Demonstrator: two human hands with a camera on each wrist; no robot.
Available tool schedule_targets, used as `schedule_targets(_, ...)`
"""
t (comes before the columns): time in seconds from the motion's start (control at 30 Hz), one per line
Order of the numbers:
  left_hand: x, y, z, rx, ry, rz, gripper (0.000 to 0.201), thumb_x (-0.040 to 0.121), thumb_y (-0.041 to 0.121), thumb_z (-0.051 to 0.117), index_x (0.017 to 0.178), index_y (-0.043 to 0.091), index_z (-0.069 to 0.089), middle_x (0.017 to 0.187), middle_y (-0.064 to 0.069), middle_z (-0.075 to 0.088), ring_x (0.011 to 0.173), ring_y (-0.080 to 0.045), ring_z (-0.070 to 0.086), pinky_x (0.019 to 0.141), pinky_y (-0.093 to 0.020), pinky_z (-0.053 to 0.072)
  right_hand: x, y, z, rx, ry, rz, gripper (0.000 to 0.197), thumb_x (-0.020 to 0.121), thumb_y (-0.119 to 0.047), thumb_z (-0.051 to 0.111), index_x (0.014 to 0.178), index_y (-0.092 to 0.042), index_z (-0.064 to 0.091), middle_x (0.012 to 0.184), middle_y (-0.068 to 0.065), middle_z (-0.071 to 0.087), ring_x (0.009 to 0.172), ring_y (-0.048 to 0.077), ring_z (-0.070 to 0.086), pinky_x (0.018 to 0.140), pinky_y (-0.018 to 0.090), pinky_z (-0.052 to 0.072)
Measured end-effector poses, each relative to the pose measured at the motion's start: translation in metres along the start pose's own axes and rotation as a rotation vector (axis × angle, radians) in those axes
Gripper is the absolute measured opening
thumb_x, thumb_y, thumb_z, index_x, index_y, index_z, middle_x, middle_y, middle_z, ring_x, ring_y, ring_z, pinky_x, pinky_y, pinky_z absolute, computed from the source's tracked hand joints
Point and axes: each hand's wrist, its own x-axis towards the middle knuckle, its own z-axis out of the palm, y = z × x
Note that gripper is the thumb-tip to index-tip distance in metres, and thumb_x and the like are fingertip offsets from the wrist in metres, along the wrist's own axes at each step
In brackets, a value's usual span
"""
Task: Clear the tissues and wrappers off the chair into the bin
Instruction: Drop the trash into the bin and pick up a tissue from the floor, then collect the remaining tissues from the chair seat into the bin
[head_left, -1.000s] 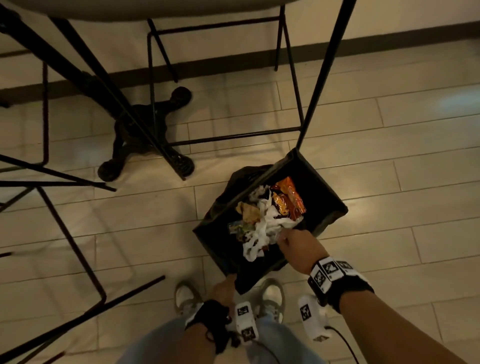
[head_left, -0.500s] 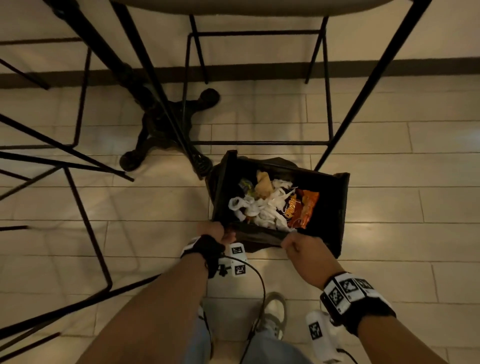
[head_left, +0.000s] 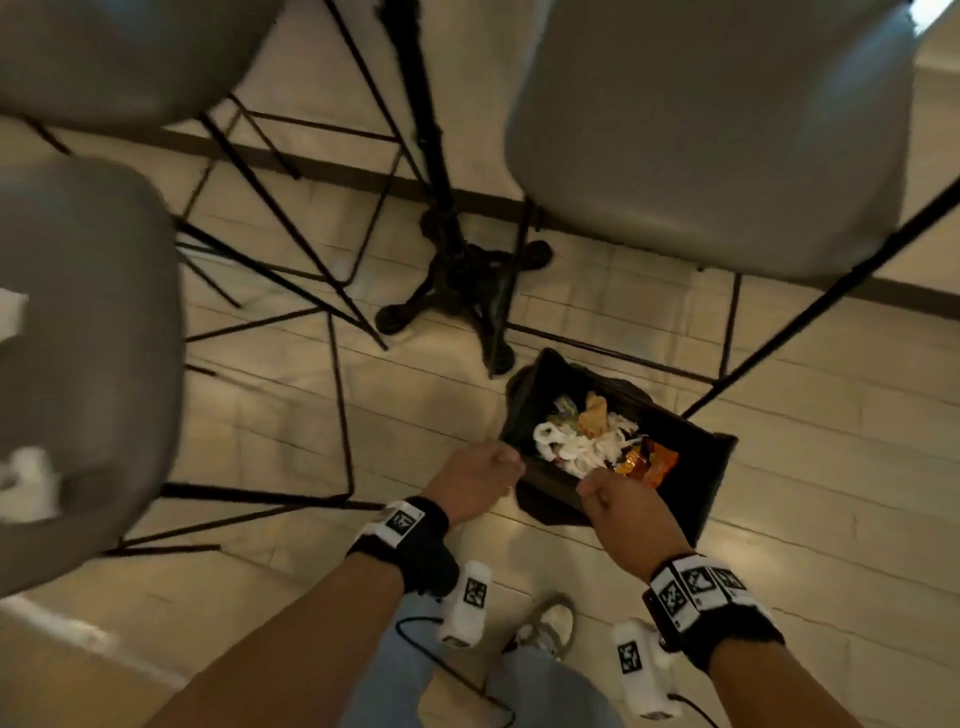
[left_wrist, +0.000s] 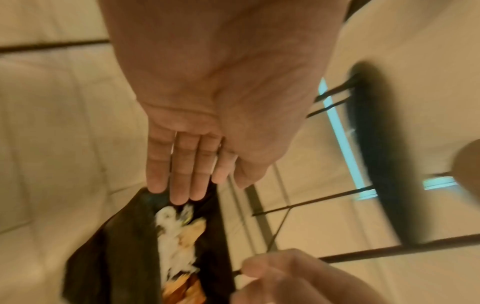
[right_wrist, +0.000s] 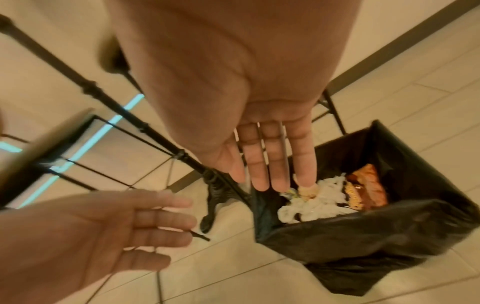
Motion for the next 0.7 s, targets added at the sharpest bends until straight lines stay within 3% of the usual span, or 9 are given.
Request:
schedule_targets(0.07, -0.066, 0.026, -0.043, 0.014, 0.100, 0.123, 0.029, 0.102, 0.030, 0.055, 0.111, 0.003, 0.065, 0.102, -0.015, 0.069, 0.089, -0.014, 0.059, 0.077, -0.025, 0.044, -0.018, -0.055, -0.018, -0.027, -0.010, -0.061, 0.021, 0.103, -0.026, 0.047, 0.087, -0.024, 0.060, 0.082, 0.002, 0.068, 0.079, 0.025, 0.064, 0.075, 0.044, 0.054)
schedule_targets(0.13, -0.132, 0.044, -0.090, 0.023, 0.200, 0.225, 0.021, 0.101, 0.031, 0.054, 0.109, 0.015, 0.065, 0.095, -0.002, 0.068, 0.082, -0.008, 0.058, 0.076, -0.023, 0.045, -0.038, -0.114, -0.034, -0.062, -0.018, -0.116, 0.021, 0.103, -0.024, 0.049, 0.089, -0.020, 0.064, 0.089, 0.004, 0.072, 0.085, 0.026, 0.067, 0.082, 0.045, 0.054)
schedule_targets(0.17, -0.164, 0.051, -0.113, 0.019, 0.247, 0.260, 0.018, 0.100, 0.033, 0.053, 0.110, 0.022, 0.065, 0.091, 0.007, 0.067, 0.080, -0.004, 0.058, 0.076, -0.022, 0.046, -0.048, -0.145, -0.040, -0.087, -0.018, -0.153, 0.019, 0.102, -0.023, 0.049, 0.092, -0.020, 0.065, 0.094, 0.004, 0.074, 0.087, 0.024, 0.067, 0.084, 0.043, 0.053)
schedule_targets(0.23, -0.227, 0.051, -0.162, 0.030, 0.350, 0.293, 0.019, 0.099, 0.034, 0.054, 0.113, 0.028, 0.065, 0.091, 0.013, 0.066, 0.081, 0.000, 0.060, 0.074, -0.018, 0.048, -0.069, -0.212, -0.050, -0.140, -0.040, -0.221, 0.015, 0.101, -0.021, 0.049, 0.095, -0.025, 0.062, 0.098, 0.002, 0.074, 0.080, 0.015, 0.064, 0.077, 0.033, 0.048)
schedule_targets(0.33, -0.298, 0.020, -0.228, 0.035, 0.567, 0.335, 0.018, 0.098, 0.033, 0.060, 0.111, 0.025, 0.069, 0.082, 0.011, 0.068, 0.078, -0.002, 0.064, 0.075, -0.026, 0.054, -0.095, -0.312, -0.046, -0.046, -0.078, -0.287, 0.010, 0.101, -0.023, 0.054, 0.106, -0.026, 0.063, 0.096, 0.000, 0.071, 0.086, 0.014, 0.065, 0.079, 0.034, 0.051)
schedule_targets(0.4, -0.326, -0.016, -0.267, 0.026, 0.730, 0.287, 0.019, 0.094, 0.035, 0.065, 0.109, 0.024, 0.069, 0.084, 0.015, 0.066, 0.081, 0.000, 0.063, 0.079, -0.030, 0.054, -0.100, -0.366, -0.027, -0.034, -0.082, -0.355, 0.015, 0.098, -0.028, 0.060, 0.113, -0.027, 0.063, 0.097, -0.004, 0.068, 0.092, 0.018, 0.067, 0.085, 0.039, 0.056)
schedule_targets(0.5, -0.340, -0.070, -0.321, 0.066, 0.940, 0.031, 0.052, 0.087, 0.047, 0.070, 0.130, 0.021, 0.057, 0.123, -0.002, 0.061, 0.115, -0.021, 0.058, 0.101, -0.042, 0.050, -0.089, -0.437, 0.015, -0.095, -0.078, -0.406, 0.042, 0.091, -0.042, 0.068, 0.130, -0.030, 0.057, 0.112, -0.005, 0.064, 0.102, 0.017, 0.064, 0.090, 0.037, 0.054)
schedule_targets(0.6, -0.325, -0.115, -0.360, 0.233, 0.908, -0.202, 0.087, 0.084, 0.057, 0.071, 0.152, 0.024, 0.030, 0.147, -0.012, 0.043, 0.131, -0.031, 0.047, 0.106, -0.043, 0.044, -0.072, -0.491, 0.067, -0.180, -0.121, -0.381, 0.074, 0.084, -0.053, 0.073, 0.148, -0.035, 0.040, 0.140, 0.005, 0.050, 0.124, 0.027, 0.059, 0.102, 0.040, 0.051)
schedule_targets(0.7, -0.305, -0.145, -0.376, 0.473, 0.804, -0.266, 0.089, 0.082, 0.066, 0.066, 0.154, 0.034, 0.024, 0.142, -0.013, 0.045, 0.124, -0.032, 0.049, 0.101, -0.044, 0.047, -0.058, -0.514, 0.118, -0.363, -0.115, -0.277, 0.077, 0.083, -0.053, 0.073, 0.149, -0.040, 0.036, 0.149, 0.009, 0.034, 0.130, 0.034, 0.053, 0.106, 0.045, 0.051)
